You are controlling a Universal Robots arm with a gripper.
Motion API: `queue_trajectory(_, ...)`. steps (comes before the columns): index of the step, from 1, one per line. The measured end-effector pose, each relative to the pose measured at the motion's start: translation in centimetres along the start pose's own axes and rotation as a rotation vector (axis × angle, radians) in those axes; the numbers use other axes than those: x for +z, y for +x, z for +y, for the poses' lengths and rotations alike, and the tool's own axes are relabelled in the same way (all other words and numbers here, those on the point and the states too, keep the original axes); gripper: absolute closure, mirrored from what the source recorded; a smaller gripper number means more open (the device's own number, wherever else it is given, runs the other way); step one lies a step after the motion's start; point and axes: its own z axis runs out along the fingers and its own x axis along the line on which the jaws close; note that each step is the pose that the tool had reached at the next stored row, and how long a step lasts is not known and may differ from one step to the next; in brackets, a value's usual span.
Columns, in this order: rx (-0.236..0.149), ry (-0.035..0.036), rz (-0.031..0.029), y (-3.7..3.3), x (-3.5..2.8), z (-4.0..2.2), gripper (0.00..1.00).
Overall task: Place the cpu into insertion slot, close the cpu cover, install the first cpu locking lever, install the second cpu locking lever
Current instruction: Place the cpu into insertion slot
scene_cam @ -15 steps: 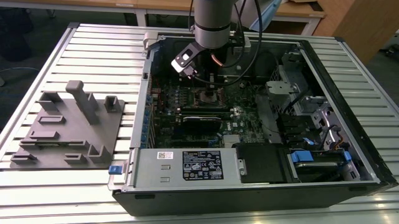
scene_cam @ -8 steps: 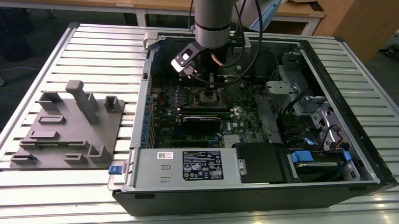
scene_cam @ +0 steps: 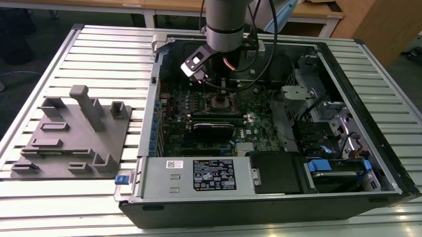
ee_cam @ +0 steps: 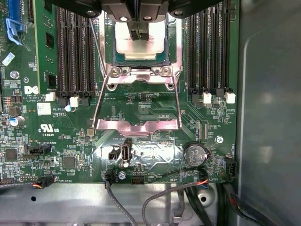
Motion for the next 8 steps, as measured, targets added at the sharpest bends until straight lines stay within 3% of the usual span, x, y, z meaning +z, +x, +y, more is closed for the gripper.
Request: queue_trajectory(8, 0.002, -0.0001, -0.0001, 0.0, 0.16, -0.01, 0.9)
